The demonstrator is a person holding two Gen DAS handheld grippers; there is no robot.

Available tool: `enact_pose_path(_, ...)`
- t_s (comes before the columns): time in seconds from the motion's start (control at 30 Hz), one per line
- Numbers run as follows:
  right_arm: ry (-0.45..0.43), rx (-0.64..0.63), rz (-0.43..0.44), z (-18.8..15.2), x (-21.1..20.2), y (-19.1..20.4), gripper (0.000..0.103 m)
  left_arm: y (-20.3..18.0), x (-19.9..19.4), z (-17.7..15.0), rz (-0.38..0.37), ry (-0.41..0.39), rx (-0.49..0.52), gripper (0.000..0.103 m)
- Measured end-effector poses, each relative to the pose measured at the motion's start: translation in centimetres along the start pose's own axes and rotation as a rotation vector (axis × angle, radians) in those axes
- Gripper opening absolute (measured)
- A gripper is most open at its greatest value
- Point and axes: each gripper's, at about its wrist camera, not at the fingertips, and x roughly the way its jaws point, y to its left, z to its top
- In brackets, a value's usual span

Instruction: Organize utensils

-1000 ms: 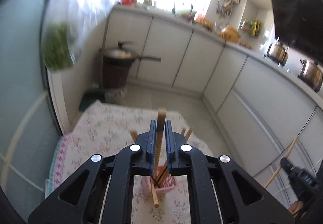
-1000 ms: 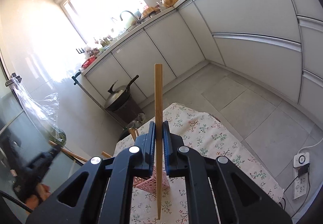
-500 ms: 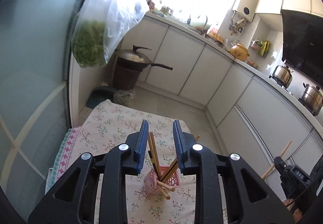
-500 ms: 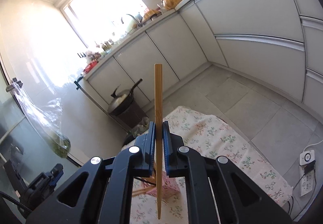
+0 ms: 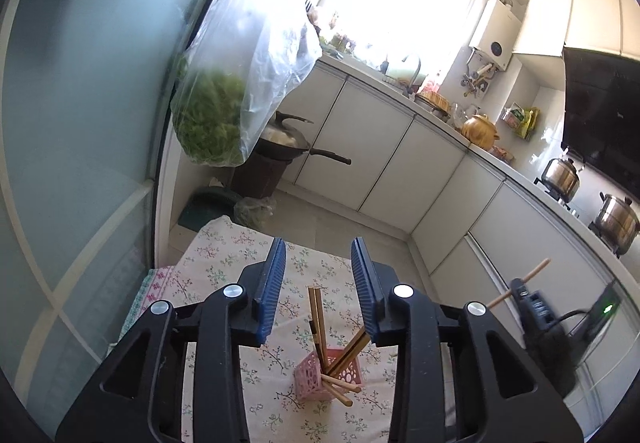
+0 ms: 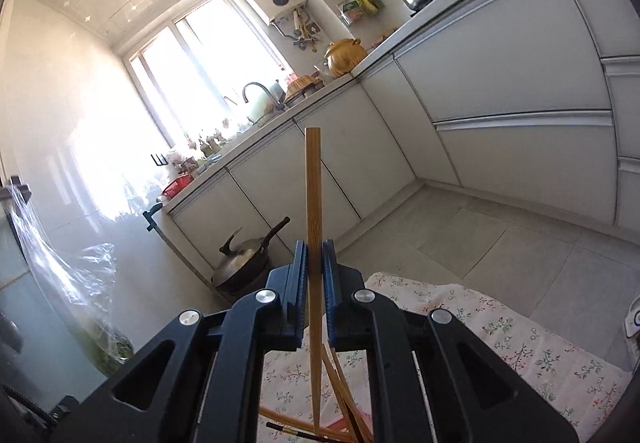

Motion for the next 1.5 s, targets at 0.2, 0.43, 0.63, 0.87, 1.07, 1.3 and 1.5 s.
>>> enact_pose_path(0.2,0.076,0.012,-0.001,-2.1,0.7,-0.9,0.027,-0.1,-0.2,-0.1,-0.010,0.002,0.017,0.036)
enact_pose_path(0.43,0.080,0.002,0.006,0.8,-2.8,-2.8,0.034,-1.8,-0.4,-0.9,-0.021,0.008,0.062,0.043)
enact_pose_path(0.63,0.127,0.003,-0.053,2.3,-3.2,-5.8,0.047,-2.0,-0.6,-0.8,-0.025,-0.001,0.060,0.047)
enact_pose_path(0.87,0.627,0.267,-0.250,-0.8,8.3,-16.7,0.069,-1.7,-0.1,-1.2,-0.011,0.011,0.065,0.059)
enact_pose_path(1.07,0.800,0.396,-0.304,-2.7,19.6,-25.6,0.069,-1.3,3.4,-2.8,0.066,0.061,0.110,0.069)
enact_pose_path(1.3,0.797,0.425,-0.297,-4.7,28.3,-28.8,0.069,-1.9,9.5,-5.4,0.125,0.188,0.178,0.069)
enact_pose_path(1.5,0.833,0.508,-0.292,-7.7,33.2,-31.1,0.070,-3.1,12.1,-7.2,0.164,0.226,0.276,0.069)
